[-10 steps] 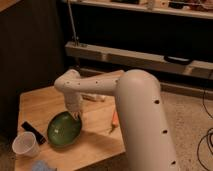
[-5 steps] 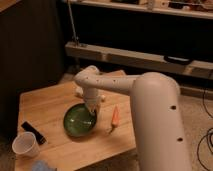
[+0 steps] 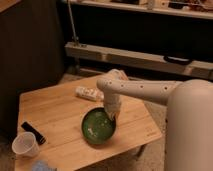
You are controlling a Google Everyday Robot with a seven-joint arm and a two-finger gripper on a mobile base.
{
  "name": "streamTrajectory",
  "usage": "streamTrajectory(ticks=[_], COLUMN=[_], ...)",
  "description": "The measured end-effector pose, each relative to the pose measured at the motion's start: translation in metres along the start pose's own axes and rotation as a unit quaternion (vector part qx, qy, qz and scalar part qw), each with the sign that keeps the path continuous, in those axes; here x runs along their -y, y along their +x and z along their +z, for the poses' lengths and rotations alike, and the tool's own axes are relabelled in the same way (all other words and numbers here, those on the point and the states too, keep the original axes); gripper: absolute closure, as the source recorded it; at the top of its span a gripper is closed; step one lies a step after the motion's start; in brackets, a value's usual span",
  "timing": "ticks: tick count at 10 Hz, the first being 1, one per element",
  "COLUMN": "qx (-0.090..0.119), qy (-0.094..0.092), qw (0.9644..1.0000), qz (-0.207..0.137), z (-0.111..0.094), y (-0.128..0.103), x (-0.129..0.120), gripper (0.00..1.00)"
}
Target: Drag the ceramic bowl in a circle
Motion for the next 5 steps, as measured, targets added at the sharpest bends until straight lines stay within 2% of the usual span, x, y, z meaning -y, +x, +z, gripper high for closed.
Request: streamTrajectory(ticks=[1,2,5], qx=[0.001,0.003,0.010], qy=[0.004,0.011,0.023], qw=[0.9999,0.9994,0.9952], qz=[-0.012,-0.034,-0.095], z=[0.002,0.005,0.014], y=[-0.014,-0.033,-0.055], x=[0.007,0.024,0.090], gripper=[1.00,1.00,1.00])
